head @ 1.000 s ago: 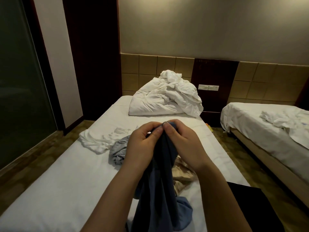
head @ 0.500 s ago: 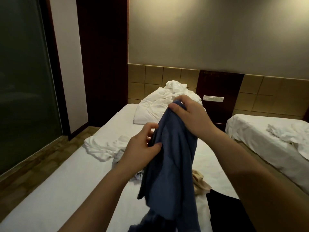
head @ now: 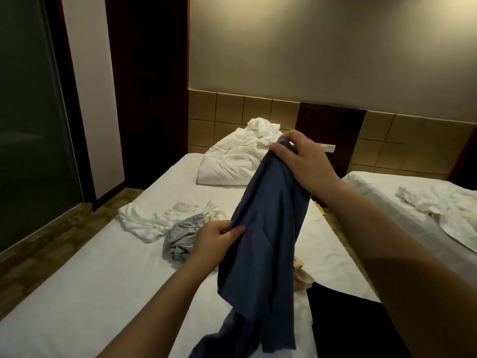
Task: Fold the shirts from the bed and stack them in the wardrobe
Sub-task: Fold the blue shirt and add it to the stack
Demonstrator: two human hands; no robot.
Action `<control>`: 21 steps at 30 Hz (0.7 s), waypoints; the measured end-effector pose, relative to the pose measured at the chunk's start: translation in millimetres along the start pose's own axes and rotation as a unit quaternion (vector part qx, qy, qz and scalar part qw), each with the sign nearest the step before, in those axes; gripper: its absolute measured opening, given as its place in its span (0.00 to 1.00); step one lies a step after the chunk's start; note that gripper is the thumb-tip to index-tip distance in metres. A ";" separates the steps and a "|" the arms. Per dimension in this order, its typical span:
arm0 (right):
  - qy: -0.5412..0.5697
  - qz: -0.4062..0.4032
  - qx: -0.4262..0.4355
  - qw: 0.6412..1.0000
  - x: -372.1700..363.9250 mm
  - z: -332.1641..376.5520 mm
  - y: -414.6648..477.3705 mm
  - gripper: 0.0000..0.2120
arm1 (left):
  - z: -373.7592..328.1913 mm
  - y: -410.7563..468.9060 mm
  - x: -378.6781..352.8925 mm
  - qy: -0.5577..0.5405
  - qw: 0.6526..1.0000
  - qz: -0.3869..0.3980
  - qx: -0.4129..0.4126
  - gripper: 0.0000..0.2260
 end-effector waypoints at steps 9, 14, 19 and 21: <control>-0.075 0.205 -0.123 0.968 37.1 -28.5 1.4 0.16 | -58.6 29.7 75.5 -0.027 0.998 -0.045 -0.042 0.05; 0.021 0.205 -0.160 0.965 66.7 -32.4 10.5 0.07 | -115.4 41.8 87.2 0.081 0.993 0.018 -0.090 0.06; -0.015 -0.001 -0.133 0.991 56.2 -50.4 13.4 0.12 | -133.5 47.5 90.2 -0.007 0.996 -0.013 -0.089 0.07; -0.006 -0.057 -0.105 0.993 52.8 -50.7 12.6 0.13 | -138.2 48.3 89.1 -0.057 0.995 -0.010 -0.077 0.09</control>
Point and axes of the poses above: each hand's wrist, its own y-axis towards the middle knuckle, its own x-axis out of the back of the hand, z = x × y, the point moved 4 cm from there along y, towards the middle knuckle, and after that the axes turned 3 degrees about z, right-handed, at the moved point
